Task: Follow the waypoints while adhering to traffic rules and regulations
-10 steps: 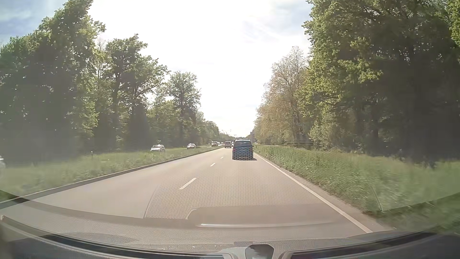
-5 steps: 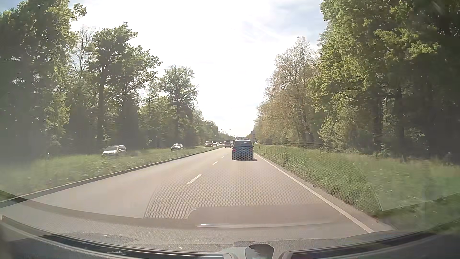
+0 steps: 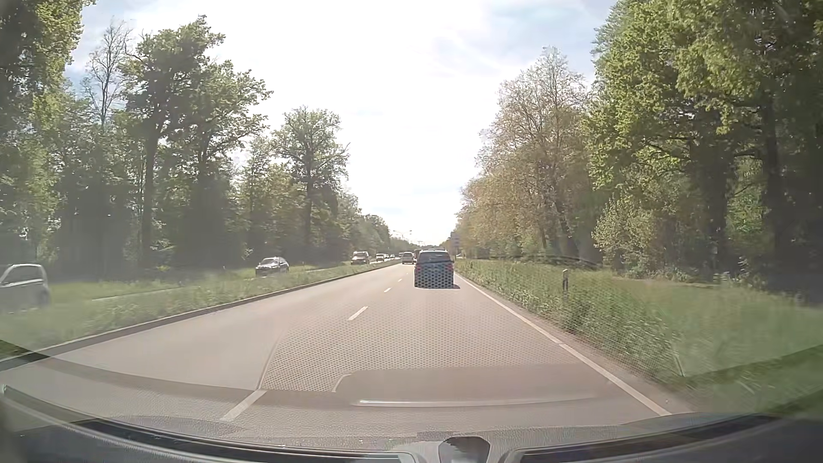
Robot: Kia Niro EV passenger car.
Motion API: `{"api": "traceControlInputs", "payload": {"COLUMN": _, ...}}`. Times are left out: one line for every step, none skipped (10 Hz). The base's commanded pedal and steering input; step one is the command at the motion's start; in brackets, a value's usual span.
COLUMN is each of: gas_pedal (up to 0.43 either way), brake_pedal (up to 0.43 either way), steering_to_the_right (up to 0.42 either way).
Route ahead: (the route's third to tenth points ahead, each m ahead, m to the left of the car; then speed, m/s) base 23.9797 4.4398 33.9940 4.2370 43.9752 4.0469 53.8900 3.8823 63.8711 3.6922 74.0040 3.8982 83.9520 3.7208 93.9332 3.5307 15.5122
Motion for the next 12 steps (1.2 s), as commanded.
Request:
{"api": "traceControlInputs", "payload": {"gas_pedal": 0.047, "brake_pedal": 0.0, "steering_to_the_right": 0.0}}
{"api": "traceControlInputs", "payload": {"gas_pedal": 0.047, "brake_pedal": 0.0, "steering_to_the_right": 0.0}}
{"api": "traceControlInputs", "payload": {"gas_pedal": 0.047, "brake_pedal": 0.0, "steering_to_the_right": 0.0}}
{"api": "traceControlInputs", "payload": {"gas_pedal": 0.047, "brake_pedal": 0.0, "steering_to_the_right": 0.0}}
{"api": "traceControlInputs", "payload": {"gas_pedal": 0.047, "brake_pedal": 0.0, "steering_to_the_right": 0.0}}
{"api": "traceControlInputs", "payload": {"gas_pedal": 0.047, "brake_pedal": 0.0, "steering_to_the_right": 0.0}}
{"api": "traceControlInputs", "payload": {"gas_pedal": 0.047, "brake_pedal": 0.0, "steering_to_the_right": 0.0}}
{"api": "traceControlInputs", "payload": {"gas_pedal": 0.047, "brake_pedal": 0.0, "steering_to_the_right": 0.0}}
{"api": "traceControlInputs", "payload": {"gas_pedal": 0.047, "brake_pedal": 0.0, "steering_to_the_right": 0.0}}
{"api": "traceControlInputs", "payload": {"gas_pedal": 0.047, "brake_pedal": 0.0, "steering_to_the_right": 0.0}}
{"api": "traceControlInputs", "payload": {"gas_pedal": 0.047, "brake_pedal": 0.0, "steering_to_the_right": 0.0}}
{"api": "traceControlInputs", "payload": {"gas_pedal": 0.047, "brake_pedal": 0.0, "steering_to_the_right": 0.0}}
